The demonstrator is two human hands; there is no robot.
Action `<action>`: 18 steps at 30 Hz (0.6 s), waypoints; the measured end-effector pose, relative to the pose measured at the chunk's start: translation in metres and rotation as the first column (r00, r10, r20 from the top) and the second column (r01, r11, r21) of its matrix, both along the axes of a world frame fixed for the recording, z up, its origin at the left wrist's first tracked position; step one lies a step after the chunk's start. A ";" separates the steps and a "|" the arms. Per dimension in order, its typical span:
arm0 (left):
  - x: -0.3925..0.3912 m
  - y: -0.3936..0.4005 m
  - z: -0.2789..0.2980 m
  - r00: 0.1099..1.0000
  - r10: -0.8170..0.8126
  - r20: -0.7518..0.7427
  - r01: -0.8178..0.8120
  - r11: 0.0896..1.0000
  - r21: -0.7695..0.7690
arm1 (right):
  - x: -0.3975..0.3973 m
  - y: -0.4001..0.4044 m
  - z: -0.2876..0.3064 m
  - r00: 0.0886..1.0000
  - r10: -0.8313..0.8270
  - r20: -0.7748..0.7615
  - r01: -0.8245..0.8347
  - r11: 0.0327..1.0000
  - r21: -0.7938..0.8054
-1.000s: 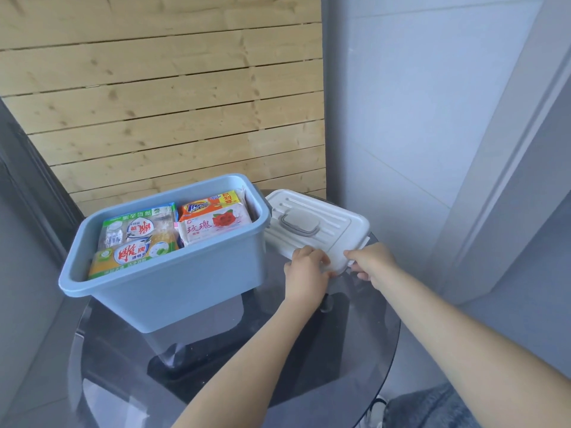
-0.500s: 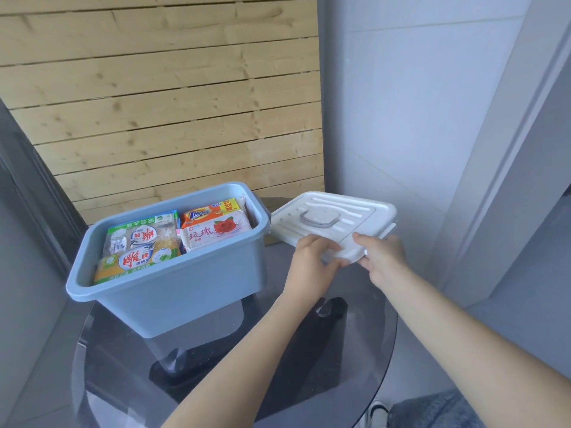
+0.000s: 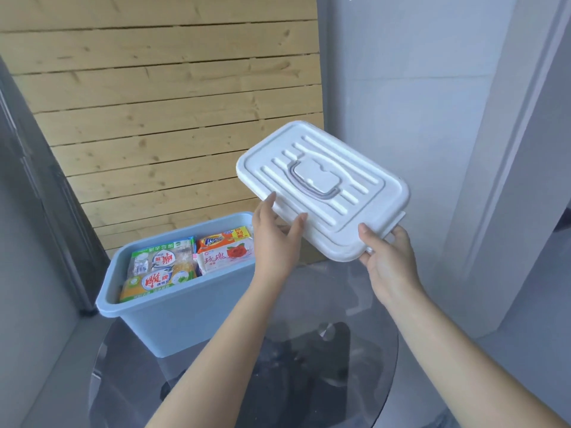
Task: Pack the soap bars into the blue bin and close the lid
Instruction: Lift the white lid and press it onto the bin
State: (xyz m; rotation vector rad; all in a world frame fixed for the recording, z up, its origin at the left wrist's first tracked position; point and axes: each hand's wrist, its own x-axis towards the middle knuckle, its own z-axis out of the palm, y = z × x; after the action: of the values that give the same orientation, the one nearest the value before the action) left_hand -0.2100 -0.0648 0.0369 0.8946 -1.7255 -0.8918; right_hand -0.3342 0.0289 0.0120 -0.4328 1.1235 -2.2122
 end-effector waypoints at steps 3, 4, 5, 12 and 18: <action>0.027 -0.015 0.006 0.992 0.102 -0.070 -0.101 0.995 0.018 | 0.018 -0.009 0.004 0.995 0.102 -0.018 -0.103 0.995 -0.004; 0.039 -0.020 0.007 0.987 0.144 -0.071 -0.143 0.990 0.015 | 0.025 -0.014 0.005 0.991 0.131 -0.020 -0.131 0.991 -0.002; 0.050 -0.025 0.008 0.981 0.184 -0.069 -0.183 0.983 0.012 | 0.031 -0.018 0.005 0.987 0.158 -0.025 -0.158 0.987 0.000; 0.137 -0.056 0.002 0.922 0.361 -0.144 -0.360 0.932 0.031 | 0.059 -0.051 0.008 0.920 0.373 -0.117 -0.369 0.928 0.057; 0.205 -0.073 -0.001 0.849 0.518 -0.103 -0.503 0.853 0.138 | 0.068 -0.085 0.019 0.844 0.479 -0.241 -0.446 0.877 0.179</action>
State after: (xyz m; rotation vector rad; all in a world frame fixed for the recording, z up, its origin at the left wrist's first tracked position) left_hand -0.0051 -0.1378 0.0359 1.2598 -1.2339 -0.6658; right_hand -0.2661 -0.0564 0.0312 -0.8892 1.1378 -1.6846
